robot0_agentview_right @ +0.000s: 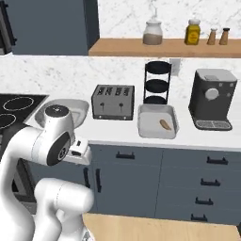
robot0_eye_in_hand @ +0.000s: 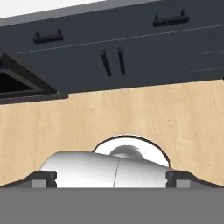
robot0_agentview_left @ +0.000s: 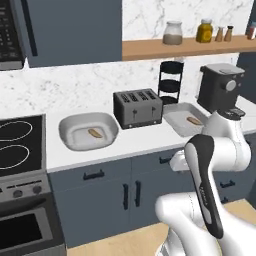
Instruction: Place one sweet potato and one chicken drumstick in each tupperware on the nearby counter, to pack two identical lunches.
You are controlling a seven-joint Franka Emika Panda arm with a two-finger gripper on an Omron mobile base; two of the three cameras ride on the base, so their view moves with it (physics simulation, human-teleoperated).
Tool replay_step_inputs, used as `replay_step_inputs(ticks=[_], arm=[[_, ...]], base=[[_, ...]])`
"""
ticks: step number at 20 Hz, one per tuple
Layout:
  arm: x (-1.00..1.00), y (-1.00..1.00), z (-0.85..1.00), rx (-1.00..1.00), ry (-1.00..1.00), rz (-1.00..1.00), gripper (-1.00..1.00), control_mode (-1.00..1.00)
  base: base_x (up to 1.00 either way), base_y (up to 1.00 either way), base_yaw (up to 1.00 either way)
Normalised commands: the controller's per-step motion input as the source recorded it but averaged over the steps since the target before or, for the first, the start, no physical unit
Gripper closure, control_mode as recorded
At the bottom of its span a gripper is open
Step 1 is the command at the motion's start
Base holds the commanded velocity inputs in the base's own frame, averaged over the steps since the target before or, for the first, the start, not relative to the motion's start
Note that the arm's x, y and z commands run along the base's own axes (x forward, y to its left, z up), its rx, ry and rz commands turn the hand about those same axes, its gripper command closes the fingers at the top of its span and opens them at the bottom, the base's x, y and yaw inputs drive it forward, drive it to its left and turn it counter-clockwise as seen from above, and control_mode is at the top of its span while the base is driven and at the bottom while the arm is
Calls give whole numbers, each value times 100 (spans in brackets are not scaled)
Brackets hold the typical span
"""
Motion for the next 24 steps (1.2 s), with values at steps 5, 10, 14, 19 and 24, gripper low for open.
replay_step_inputs(ticks=[5,10,14,19,24], arm=[[0,0,0,0,0,0,-100,100],[0,0,0,0,0,0,-100,100],[0,0,0,0,0,0,-100,100],[0,0,0,0,0,0,-100,100],[0,0,0,0,0,0,-100,100]], base=[[-7,-100,-34],[0,-100,-28],[6,-100,-27],[48,-100,2],[66,-100,14]])
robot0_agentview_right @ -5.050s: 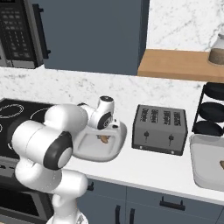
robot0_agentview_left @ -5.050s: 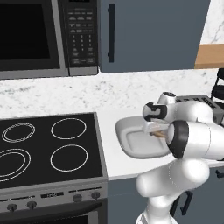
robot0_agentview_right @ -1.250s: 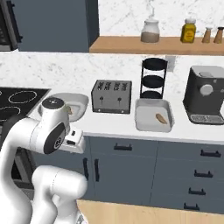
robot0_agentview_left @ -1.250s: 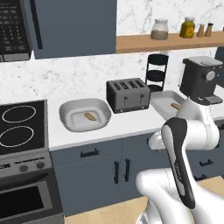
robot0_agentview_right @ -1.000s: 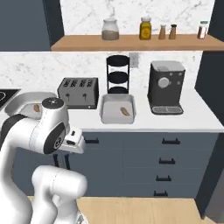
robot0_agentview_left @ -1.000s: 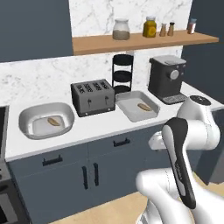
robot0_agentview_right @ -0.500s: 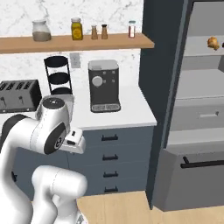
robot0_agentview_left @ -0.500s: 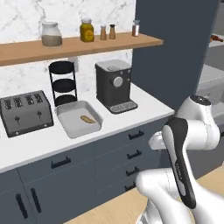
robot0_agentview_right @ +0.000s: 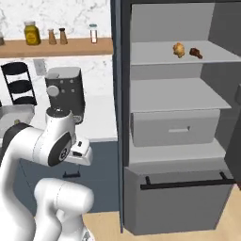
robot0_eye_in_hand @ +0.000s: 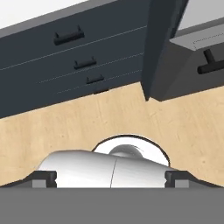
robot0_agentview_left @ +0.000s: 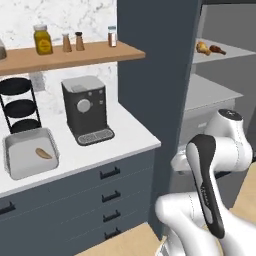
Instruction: Place one sweet potato and one chicken drumstick in each tupperware on the nearby counter, to pack two identical lunches.
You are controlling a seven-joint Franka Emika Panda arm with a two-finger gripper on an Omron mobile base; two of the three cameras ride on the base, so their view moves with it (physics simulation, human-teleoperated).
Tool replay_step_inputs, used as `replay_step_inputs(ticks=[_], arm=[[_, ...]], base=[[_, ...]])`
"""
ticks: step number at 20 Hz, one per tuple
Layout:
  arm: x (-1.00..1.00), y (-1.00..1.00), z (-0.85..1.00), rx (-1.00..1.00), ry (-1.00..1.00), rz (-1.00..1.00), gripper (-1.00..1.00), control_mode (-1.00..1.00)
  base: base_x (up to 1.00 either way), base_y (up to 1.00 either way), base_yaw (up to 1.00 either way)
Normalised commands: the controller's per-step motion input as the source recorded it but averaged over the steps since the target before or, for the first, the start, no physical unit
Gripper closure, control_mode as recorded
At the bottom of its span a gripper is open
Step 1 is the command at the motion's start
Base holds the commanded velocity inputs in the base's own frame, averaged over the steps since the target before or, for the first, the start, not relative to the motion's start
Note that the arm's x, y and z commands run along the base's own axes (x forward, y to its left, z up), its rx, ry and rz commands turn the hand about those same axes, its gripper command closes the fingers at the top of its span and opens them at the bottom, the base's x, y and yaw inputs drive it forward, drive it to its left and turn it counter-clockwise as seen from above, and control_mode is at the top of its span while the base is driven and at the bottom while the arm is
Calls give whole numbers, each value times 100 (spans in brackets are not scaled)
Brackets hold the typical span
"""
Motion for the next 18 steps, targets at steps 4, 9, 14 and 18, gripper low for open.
replay_step_inputs(ticks=[4,9,14,18], arm=[[0,0,0,0,0,0,-100,100],[0,0,0,0,0,0,-100,100],[0,0,0,0,0,0,-100,100],[0,0,0,0,0,0,-100,100]], base=[[82,-75,17],[54,-70,12],[29,-73,11],[40,-29,23]])
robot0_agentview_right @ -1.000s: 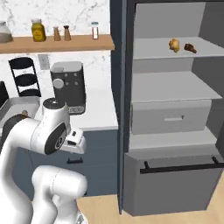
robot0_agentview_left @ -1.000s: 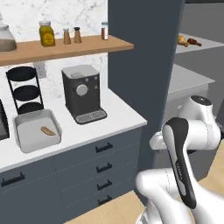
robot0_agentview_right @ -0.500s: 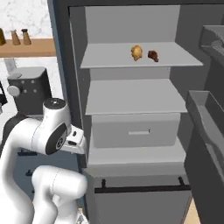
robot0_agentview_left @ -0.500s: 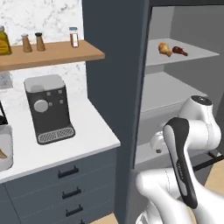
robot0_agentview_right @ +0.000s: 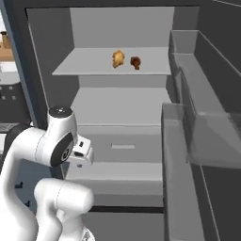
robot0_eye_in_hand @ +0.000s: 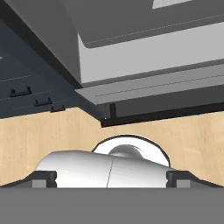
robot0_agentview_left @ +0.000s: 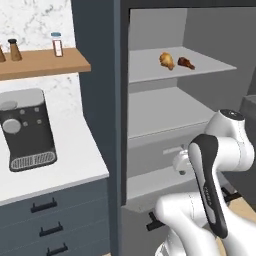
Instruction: Place one sweet potato and one chicken drumstick in each tupperware on the nearby counter, to pack two identical lunches.
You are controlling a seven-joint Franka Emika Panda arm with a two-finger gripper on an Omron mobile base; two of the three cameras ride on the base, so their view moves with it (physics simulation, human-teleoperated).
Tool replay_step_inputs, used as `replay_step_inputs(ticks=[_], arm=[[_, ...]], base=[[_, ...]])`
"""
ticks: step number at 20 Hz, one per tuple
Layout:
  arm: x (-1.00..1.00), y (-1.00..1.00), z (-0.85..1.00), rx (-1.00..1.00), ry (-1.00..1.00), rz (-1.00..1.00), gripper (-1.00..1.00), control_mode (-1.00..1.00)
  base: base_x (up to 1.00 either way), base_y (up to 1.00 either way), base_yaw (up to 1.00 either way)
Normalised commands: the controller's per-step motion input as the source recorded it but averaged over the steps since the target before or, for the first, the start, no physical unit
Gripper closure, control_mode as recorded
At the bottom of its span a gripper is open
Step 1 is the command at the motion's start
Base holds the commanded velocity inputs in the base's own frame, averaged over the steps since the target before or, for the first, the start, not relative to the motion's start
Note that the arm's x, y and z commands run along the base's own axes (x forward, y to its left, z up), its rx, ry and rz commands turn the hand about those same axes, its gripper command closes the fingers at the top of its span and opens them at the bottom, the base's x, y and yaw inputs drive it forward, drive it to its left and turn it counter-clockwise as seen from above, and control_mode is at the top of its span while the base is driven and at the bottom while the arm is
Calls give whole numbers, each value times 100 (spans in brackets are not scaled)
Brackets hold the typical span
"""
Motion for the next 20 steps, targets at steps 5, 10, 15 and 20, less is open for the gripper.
replay_step_inputs(ticks=[5,10,15,20], arm=[[0,0,0,0,0,0,-100,100],[0,0,0,0,0,0,-100,100],[0,0,0,0,0,0,-100,100],[0,0,0,0,0,0,-100,100]], base=[[28,-9,27],[5,-43,15],[0,-33,4],[1,-35,0]])
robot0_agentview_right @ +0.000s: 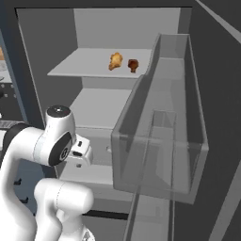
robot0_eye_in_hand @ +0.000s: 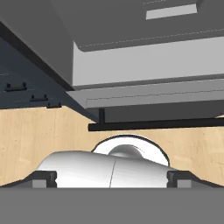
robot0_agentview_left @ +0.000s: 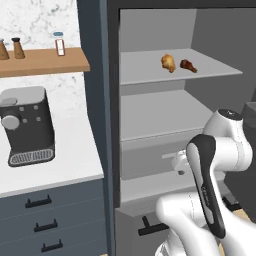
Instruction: Place one sweet potato and one chicken drumstick in each tupperware on the nearby counter, to pack two identical lunches.
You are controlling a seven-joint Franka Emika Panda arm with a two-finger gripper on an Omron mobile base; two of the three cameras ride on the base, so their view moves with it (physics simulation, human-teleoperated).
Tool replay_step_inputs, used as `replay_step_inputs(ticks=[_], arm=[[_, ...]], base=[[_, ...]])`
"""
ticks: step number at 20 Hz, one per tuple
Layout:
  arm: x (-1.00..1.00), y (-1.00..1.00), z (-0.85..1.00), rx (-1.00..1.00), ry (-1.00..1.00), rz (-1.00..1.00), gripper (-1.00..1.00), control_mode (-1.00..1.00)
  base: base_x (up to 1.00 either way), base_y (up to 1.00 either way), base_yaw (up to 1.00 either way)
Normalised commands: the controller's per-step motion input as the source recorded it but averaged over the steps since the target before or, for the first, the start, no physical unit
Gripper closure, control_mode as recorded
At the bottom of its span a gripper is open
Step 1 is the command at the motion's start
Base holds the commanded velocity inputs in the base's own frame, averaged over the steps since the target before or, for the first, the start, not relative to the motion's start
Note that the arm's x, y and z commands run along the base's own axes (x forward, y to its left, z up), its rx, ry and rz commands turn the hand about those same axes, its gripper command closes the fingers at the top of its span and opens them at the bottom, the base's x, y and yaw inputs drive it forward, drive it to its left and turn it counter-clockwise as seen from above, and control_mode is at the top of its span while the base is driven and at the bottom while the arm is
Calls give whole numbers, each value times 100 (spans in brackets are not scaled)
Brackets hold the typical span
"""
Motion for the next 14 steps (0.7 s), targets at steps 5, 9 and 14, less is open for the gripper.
replay_step_inputs(ticks=[5,9,14], arm=[[0,0,0,0,0,0,-100,100],[0,0,0,0,0,0,-100,100],[0,0,3,0,-1,0,-100,-100]], base=[[0,-2,0],[0,0,0],[0,0,0]])
